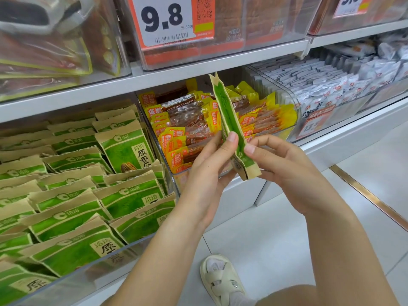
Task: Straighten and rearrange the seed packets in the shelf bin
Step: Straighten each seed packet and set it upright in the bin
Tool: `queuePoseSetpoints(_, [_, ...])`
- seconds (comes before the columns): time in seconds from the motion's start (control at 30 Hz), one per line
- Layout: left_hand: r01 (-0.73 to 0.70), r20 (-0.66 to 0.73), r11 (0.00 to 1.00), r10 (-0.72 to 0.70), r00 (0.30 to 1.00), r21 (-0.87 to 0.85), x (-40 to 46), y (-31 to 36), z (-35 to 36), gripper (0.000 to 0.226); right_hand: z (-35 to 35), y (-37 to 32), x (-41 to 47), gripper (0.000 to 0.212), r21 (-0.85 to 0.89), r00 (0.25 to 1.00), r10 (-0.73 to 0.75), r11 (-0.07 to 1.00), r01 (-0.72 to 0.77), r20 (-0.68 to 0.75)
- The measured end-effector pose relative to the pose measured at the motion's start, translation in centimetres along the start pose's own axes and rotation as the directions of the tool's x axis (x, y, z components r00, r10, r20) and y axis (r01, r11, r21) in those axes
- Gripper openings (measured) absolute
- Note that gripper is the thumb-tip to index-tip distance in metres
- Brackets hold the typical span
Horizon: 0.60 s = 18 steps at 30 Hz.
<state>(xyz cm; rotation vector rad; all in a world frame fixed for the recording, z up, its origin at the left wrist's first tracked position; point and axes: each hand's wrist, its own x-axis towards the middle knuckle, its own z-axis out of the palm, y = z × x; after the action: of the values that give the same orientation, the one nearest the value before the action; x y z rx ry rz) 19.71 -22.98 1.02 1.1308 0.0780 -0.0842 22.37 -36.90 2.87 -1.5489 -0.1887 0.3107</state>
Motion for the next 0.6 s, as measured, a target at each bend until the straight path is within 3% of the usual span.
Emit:
queuePoseSetpoints(0.07, [0.028,-0.01,1.0,-0.028,1.0,-0.011,0.1,0.1,0.0,0.054,0.2,0.1,0.1,0.027,-0.032,0.998,-0.045,0.999,0.043,-0.042])
queuePoseSetpoints(0.17, [0.04,-0.046,0.999,-0.041,0.998,-0.007,0.0,0.1,0.2,0.034,0.5,0.9,0.3,0.022,-0.193,0.984,-0.143,0.974,0.121,-0.104])
queuePoseSetpoints(0.27, [0.017,-0.094,1.0,-0.016,0.995,0.011,-0.1,0.1,0.3,0.029,0.7,1.7,0.4,0.031,-0.494,0.959,-0.252,0.855,0.158,-0.13])
queuePoseSetpoints(0.33, [-0.009,-0.125,0.999,0.014,0.992,0.04,0.0,-0.1,0.1,0.028,0.7,1.8,0.4,0.039,-0.552,0.955,-0.278,0.814,0.179,-0.1])
queuePoseSetpoints(0.4, [-0.019,-0.141,0.996,0.031,0.989,0.082,0.0,-0.1,0.0,0.026,0.5,1.7,0.4,0.043,-0.512,0.964,-0.253,0.84,0.178,-0.08])
queuePoseSetpoints(0.53, [0.001,-0.133,0.996,0.012,0.991,0.095,-0.2,-0.1,0.0,0.026,-0.1,1.0,0.5,0.059,-0.237,0.979,-0.151,0.965,0.116,-0.136])
queuePoseSetpoints(0.6, [0.001,-0.111,0.994,0.011,0.994,0.107,-0.4,-0.1,0.2,0.027,-0.3,0.5,0.5,0.052,-0.127,0.986,-0.071,0.991,0.052,-0.153])
